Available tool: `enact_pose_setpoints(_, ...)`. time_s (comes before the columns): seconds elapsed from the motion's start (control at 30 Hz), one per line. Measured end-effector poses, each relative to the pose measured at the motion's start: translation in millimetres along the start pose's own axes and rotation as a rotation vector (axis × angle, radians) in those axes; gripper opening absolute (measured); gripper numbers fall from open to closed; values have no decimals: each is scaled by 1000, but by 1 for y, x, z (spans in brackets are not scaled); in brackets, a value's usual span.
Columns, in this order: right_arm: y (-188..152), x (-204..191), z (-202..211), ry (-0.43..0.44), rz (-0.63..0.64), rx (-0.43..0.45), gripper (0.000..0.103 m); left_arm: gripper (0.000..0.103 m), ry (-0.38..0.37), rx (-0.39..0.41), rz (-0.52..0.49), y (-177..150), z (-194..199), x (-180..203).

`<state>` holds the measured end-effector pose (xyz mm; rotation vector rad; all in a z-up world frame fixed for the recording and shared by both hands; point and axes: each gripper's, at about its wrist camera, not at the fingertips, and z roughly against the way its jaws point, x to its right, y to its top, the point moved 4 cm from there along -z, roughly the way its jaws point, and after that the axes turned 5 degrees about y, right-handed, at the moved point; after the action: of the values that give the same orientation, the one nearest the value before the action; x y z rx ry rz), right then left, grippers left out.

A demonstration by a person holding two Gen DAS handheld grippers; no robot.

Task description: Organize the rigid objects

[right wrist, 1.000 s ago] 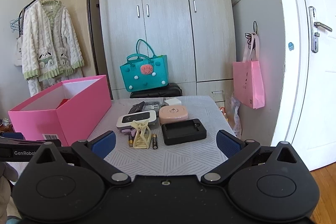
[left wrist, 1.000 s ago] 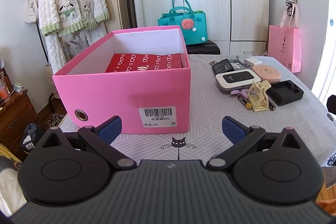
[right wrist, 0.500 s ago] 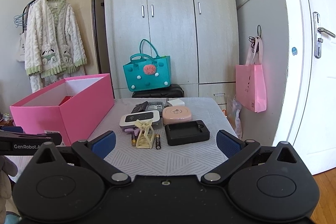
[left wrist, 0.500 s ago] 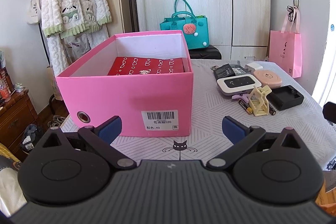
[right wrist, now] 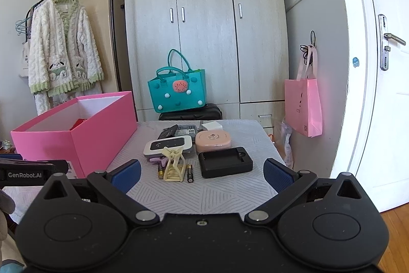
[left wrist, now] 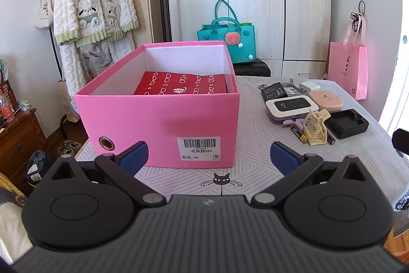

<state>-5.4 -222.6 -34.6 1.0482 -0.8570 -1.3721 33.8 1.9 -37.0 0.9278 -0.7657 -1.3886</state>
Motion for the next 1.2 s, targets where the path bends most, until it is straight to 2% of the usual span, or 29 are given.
enact_pose_setpoints(0.77, -7, 14, -7, -53, -24, -32, 103, 103, 9, -14, 22, -2, -1, -5)
enact_pose_setpoints(1.2, -6, 10, -8, -46, -9, -41, 103, 103, 5, -22, 18, -2, -1, -4)
